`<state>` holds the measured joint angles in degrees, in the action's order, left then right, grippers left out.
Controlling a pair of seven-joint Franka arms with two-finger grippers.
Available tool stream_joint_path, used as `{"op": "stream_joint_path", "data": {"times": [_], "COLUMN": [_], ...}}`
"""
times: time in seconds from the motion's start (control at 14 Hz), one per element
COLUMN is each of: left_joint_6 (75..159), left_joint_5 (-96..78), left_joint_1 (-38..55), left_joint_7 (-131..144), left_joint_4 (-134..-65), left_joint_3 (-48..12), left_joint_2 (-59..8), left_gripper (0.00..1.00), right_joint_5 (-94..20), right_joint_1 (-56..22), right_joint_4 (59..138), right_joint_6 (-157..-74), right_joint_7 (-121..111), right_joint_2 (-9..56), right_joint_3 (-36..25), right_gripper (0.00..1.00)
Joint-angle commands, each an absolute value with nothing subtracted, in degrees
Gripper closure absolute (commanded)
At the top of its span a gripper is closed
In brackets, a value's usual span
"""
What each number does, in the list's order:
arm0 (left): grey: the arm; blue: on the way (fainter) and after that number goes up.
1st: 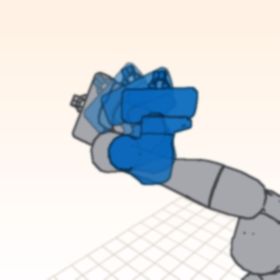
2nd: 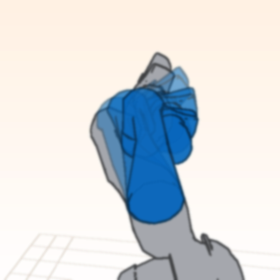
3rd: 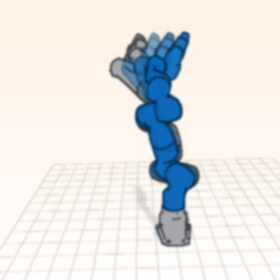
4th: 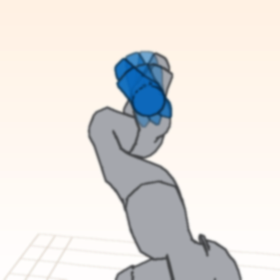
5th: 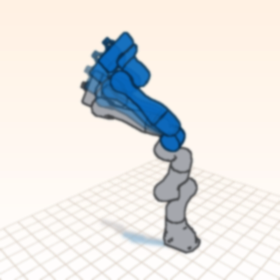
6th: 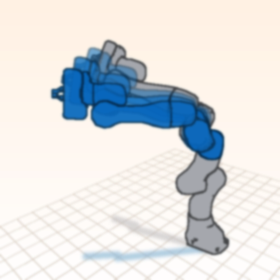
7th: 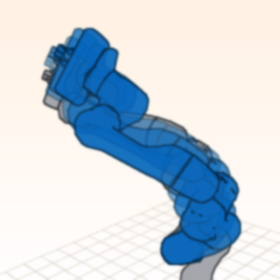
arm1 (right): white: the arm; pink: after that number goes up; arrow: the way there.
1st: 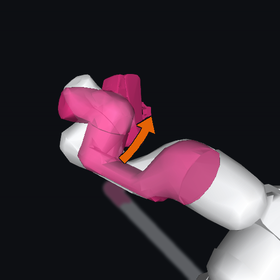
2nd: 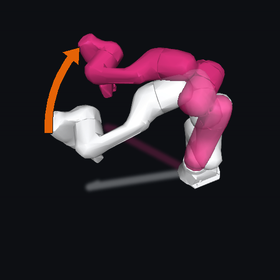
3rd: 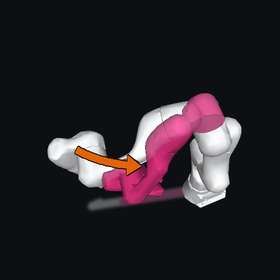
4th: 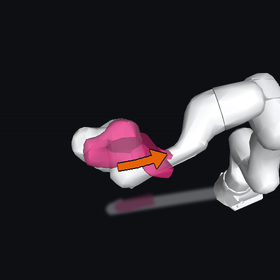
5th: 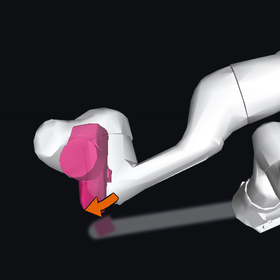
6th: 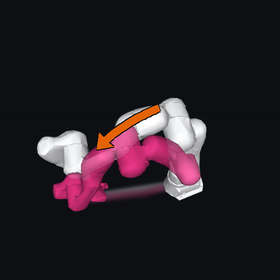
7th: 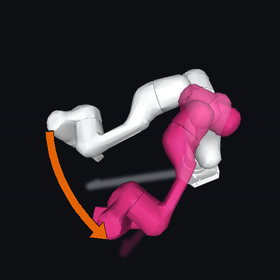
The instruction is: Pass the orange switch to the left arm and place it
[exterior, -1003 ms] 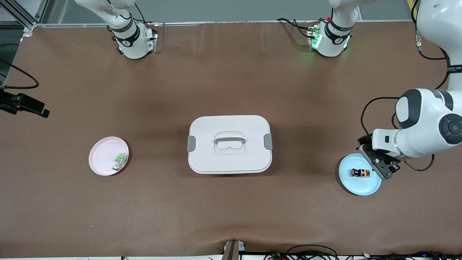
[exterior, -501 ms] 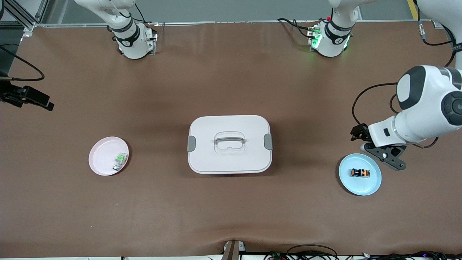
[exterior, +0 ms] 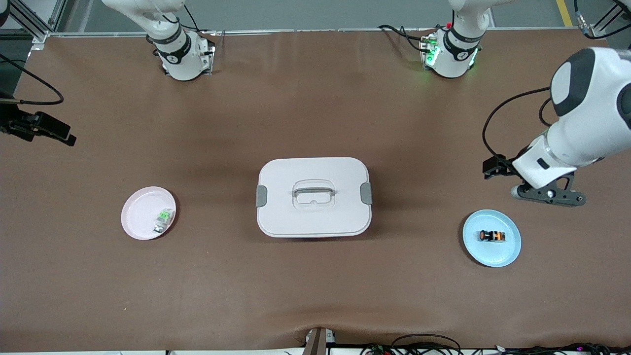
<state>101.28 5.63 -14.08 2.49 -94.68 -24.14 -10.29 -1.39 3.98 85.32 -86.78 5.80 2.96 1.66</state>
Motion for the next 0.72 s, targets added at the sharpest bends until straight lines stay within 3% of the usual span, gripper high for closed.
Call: {"op": "stream_joint_path", "data": {"times": [0.0, 0.29, 0.64], "left_joint_6": [98.97, 94.23, 92.74], "left_joint_5": [4.92, 5.53, 5.89], "left_joint_1": [-14.76, -15.82, -17.58], "left_joint_7": [3.26, 2.81, 2.81], "left_joint_4": [-95.45, -88.43, -87.98], "left_joint_3": [-23.91, -23.64, -23.64], "left_joint_2": [-6.07, -7.29, -6.94], "left_gripper": [0.0, 0.0, 0.0], "right_joint_5": [-2.2, -2.2, -2.02], "right_joint_1": [4.66, 4.66, 4.66], "right_joint_4": [87.45, 87.71, 87.89], "right_joint_6": [-87.71, -87.71, -88.33], "right_joint_7": [6.15, 6.15, 5.1], "right_joint_2": [1.05, 0.97, 0.7], "right_joint_3": [1.93, 1.93, 1.93], "right_gripper": [0.0, 0.0, 0.0]}}
